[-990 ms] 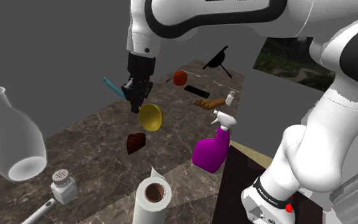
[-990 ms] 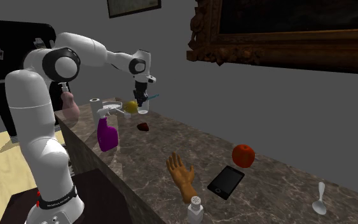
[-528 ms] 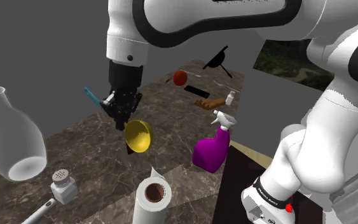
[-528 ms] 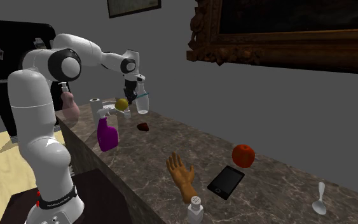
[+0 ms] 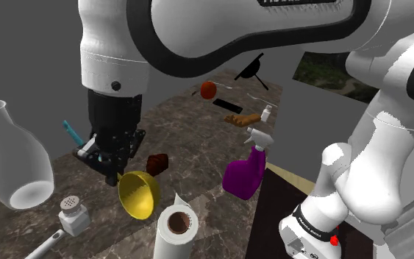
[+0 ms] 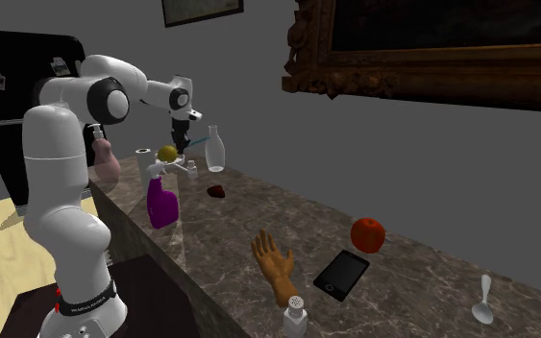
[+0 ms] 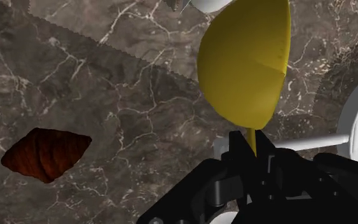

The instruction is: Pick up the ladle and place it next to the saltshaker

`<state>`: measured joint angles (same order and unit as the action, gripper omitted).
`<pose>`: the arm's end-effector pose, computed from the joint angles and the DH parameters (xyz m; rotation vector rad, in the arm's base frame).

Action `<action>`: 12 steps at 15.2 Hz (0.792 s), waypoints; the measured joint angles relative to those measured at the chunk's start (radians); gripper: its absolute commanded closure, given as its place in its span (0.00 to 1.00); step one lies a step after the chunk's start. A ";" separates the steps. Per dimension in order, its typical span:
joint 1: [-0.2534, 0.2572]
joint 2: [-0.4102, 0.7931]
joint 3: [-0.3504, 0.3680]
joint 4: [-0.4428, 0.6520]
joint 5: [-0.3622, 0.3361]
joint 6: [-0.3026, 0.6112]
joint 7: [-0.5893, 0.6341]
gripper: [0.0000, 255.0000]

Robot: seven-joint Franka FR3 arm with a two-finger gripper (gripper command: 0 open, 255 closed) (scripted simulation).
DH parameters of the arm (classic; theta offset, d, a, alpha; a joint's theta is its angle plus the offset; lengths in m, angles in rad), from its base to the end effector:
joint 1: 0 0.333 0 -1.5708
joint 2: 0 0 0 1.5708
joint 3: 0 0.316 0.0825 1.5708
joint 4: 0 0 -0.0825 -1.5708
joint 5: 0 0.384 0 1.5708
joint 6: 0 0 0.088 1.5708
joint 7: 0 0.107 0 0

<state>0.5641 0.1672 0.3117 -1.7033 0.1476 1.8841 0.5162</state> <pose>0.3928 0.4714 0.4965 -2.9409 -0.4608 0.1599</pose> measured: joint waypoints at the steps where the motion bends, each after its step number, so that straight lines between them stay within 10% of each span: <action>1: 0.016 0.015 0.009 0.021 -0.007 -0.002 0.026 1.00; 12: 0.205 0.230 0.074 0.292 -0.113 -0.031 0.287 1.00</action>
<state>0.7695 0.3968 0.3858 -1.4115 0.0349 1.8534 0.8036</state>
